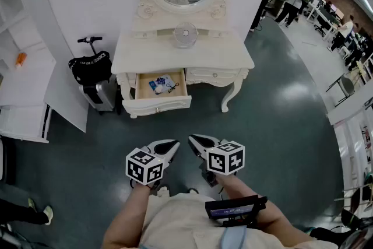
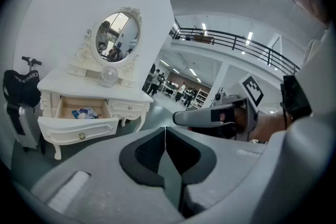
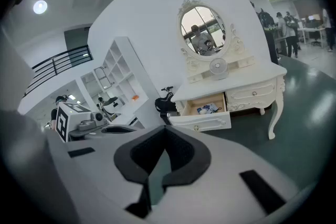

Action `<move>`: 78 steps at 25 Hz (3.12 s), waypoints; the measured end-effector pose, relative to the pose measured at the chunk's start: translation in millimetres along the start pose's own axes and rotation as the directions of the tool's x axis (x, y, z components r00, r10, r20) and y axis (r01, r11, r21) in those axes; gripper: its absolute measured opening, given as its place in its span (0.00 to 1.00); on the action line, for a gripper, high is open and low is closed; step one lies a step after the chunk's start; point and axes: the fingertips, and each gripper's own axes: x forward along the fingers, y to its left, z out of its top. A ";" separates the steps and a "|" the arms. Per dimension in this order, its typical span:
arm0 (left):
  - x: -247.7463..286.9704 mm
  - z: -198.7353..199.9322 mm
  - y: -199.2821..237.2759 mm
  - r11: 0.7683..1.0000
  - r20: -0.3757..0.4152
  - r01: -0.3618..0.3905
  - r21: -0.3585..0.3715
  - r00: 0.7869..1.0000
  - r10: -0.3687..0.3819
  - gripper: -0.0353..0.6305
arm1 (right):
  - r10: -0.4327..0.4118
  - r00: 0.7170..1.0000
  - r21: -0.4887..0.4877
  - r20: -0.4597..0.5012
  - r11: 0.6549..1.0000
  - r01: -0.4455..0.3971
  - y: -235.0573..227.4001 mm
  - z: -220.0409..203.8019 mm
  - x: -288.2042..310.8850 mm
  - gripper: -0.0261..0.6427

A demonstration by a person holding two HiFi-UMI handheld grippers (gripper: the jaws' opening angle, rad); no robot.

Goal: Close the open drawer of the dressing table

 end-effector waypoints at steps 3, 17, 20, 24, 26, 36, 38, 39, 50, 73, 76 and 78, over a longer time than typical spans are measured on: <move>0.9 -2.5 -1.6 1.000 -0.004 0.004 0.000 1.000 -0.004 0.07 | -0.002 1.000 0.001 -0.001 1.000 0.002 -0.6 -3.2 0.3 0.06; -8.0 -5.6 6.3 1.000 -0.003 0.009 -0.006 1.000 -0.009 0.07 | 0.017 0.999 0.030 0.044 0.999 -0.018 10.0 0.7 7.8 0.06; -12.0 -5.2 11.7 1.000 -0.001 0.007 -0.010 1.000 -0.007 0.07 | 0.004 0.999 0.018 0.035 1.000 -0.004 11.9 0.8 13.2 0.07; -17.8 -5.1 18.2 1.000 0.002 0.005 -0.015 1.000 -0.005 0.07 | -0.003 1.000 0.015 0.024 1.000 0.003 16.6 -0.5 20.2 0.07; -20.8 -4.8 21.2 1.000 0.003 0.006 -0.015 1.000 -0.006 0.07 | -0.009 1.000 0.015 0.023 1.000 0.008 18.8 -0.2 23.4 0.07; -29.1 -2.8 45.7 1.000 -0.002 0.014 -0.009 1.000 -0.014 0.07 | -0.045 0.998 0.032 0.047 0.999 0.044 21.6 1.0 40.9 0.07; -27.3 -4.5 49.6 1.000 -0.013 0.015 -0.012 1.000 -0.015 0.07 | -0.052 0.997 0.039 0.048 0.998 0.050 18.4 -0.1 43.3 0.07; -24.9 -4.9 52.5 1.000 -0.019 0.015 -0.014 1.000 -0.015 0.07 | -0.055 0.997 0.044 0.047 0.998 0.053 15.1 0.2 45.5 0.07; 41.8 39.0 100.7 0.999 -0.022 -0.020 -0.036 1.000 0.019 0.07 | -0.018 1.000 0.030 0.013 0.999 0.017 -52.8 56.4 84.9 0.07; 84.0 49.1 162.9 0.973 0.012 -0.155 -0.170 0.987 0.160 0.07 | 0.035 0.995 -0.016 -0.097 0.999 -0.037 -108.7 96.3 134.8 0.07; 81.6 46.4 172.2 0.968 0.004 -0.184 -0.172 0.982 0.187 0.07 | 0.038 0.994 -0.011 -0.102 0.999 -0.039 -108.8 97.9 140.2 0.07; 81.1 44.7 177.1 0.967 -0.007 -0.194 -0.168 0.981 0.196 0.07 | 0.037 0.993 -0.013 -0.108 0.999 -0.039 -108.7 98.5 143.5 0.07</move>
